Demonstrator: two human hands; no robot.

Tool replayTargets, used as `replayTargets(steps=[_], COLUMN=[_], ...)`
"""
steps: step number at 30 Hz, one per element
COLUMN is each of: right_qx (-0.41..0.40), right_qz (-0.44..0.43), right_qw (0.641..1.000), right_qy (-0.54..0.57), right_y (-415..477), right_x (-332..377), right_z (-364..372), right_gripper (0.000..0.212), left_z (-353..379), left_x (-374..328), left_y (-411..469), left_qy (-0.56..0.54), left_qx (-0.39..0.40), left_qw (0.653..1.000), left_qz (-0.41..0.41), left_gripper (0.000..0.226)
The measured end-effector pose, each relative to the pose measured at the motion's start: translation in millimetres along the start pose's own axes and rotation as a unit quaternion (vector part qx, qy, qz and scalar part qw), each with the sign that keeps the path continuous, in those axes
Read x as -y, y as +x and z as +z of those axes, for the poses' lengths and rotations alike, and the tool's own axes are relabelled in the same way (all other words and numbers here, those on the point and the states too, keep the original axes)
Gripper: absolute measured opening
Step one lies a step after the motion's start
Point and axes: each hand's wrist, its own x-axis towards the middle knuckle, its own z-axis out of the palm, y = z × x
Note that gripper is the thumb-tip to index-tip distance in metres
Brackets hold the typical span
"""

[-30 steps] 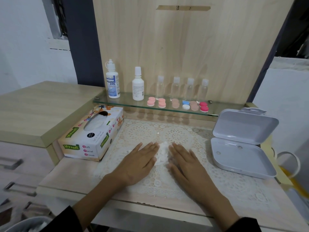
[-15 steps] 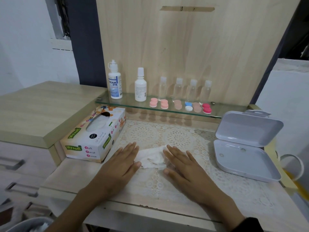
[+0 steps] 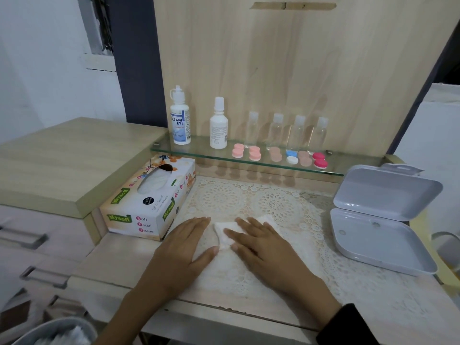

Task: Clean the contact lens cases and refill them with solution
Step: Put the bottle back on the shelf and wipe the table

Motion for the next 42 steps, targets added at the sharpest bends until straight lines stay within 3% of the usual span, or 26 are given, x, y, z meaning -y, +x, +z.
replayTargets(steps=[6, 11, 15, 21, 28, 37, 42], right_qx=[-0.01, 0.01, -0.01, -0.089, -0.105, -0.165, -0.159], right_qz=[0.105, 0.051, -0.048, -0.123, -0.041, -0.142, -0.092], right_qw=[0.993, 0.998, 0.998, 0.982, 0.988, 0.966, 0.977], right_qy=[0.049, 0.028, -0.046, -0.108, -0.101, -0.14, -0.107], right_y=[-4, -28, -67, -99, -90, -92, -110], right_x=[-38, 9, 32, 7, 33, 30, 9], right_z=[-16, -4, 18, 27, 35, 56, 32], right_gripper=[0.045, 0.076, 0.055, 0.06, 0.06, 0.045, 0.041], left_z=[1, 3, 2, 3, 4, 2, 1], left_x=[3, 4, 3, 3, 5, 6, 3], left_y=[1, 1, 1, -1, -1, -1, -2], left_qy=[0.001, 0.0, 0.0, 0.001, 0.009, 0.01, 0.027], left_qx=[-0.024, -0.023, -0.016, -0.014, -0.008, 0.001, -0.002], left_qw=[1.0, 1.0, 1.0, 1.0, 1.0, 1.0, 0.999], left_qz=[-0.019, -0.021, -0.015, -0.021, -0.021, -0.025, -0.018], left_gripper=[0.056, 0.056, 0.054, 0.055, 0.056, 0.059, 0.057])
